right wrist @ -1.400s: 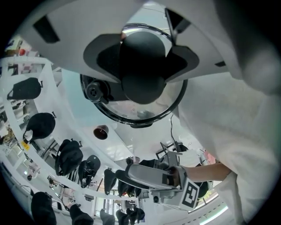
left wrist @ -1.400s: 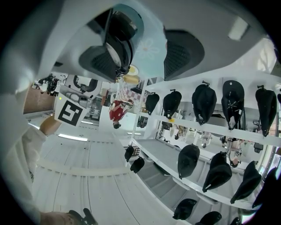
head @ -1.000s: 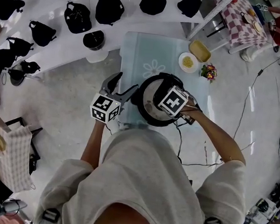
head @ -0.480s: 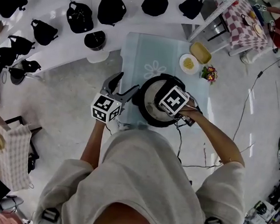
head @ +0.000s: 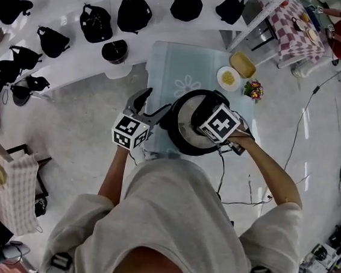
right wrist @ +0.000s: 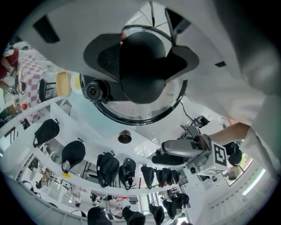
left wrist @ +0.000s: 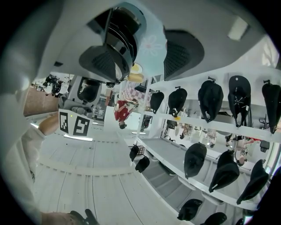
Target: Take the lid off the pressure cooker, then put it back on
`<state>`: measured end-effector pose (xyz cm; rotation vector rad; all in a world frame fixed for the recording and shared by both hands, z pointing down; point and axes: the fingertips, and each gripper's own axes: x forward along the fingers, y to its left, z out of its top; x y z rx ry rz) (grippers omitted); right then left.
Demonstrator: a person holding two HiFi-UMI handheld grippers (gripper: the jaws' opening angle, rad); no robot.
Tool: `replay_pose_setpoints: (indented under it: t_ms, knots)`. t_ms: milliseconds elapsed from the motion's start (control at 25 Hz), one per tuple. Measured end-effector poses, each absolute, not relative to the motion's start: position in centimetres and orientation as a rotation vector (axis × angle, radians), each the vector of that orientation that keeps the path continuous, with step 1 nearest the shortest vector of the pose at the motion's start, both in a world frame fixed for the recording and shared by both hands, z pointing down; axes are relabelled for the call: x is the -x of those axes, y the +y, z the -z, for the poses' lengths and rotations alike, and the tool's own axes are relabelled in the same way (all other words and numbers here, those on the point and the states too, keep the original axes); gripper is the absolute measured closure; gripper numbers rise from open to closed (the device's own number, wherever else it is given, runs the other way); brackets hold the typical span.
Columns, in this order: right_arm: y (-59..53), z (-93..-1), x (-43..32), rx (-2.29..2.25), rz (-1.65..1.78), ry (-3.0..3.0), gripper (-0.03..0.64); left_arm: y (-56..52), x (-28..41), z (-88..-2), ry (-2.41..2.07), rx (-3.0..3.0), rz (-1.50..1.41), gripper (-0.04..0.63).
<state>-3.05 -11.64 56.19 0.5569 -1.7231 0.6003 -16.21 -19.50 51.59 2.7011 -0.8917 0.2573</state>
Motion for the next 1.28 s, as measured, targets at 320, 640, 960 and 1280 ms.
replay_pose_setpoints:
  t_ms: [320, 640, 960, 1280]
  knots:
    - [-10.0, -54.8, -2.4, -0.732, -0.699, -1.707, 0.347, -19.1, 11.2, -51.0, -0.725, -2.774, -0.263, 0.268]
    - [-4.1, -53.7, -11.4, -0.977, -0.867, -1.602, 0.347, -15.9, 1.7, -50.0, -0.384, -2.864, -0.291, 0.268]
    - [3.3, -54.3, -19.1, -1.135, -1.015, -1.485, 0.346, -12.4, -5.5, -49.7, -0.171, -2.896, -0.323, 0.268]
    - [6.0, -57.5, -22.2, -1.176, -1.093, -1.456, 0.345, -10.9, -8.0, -50.2, -0.132, -2.898, -0.366, 0.268]
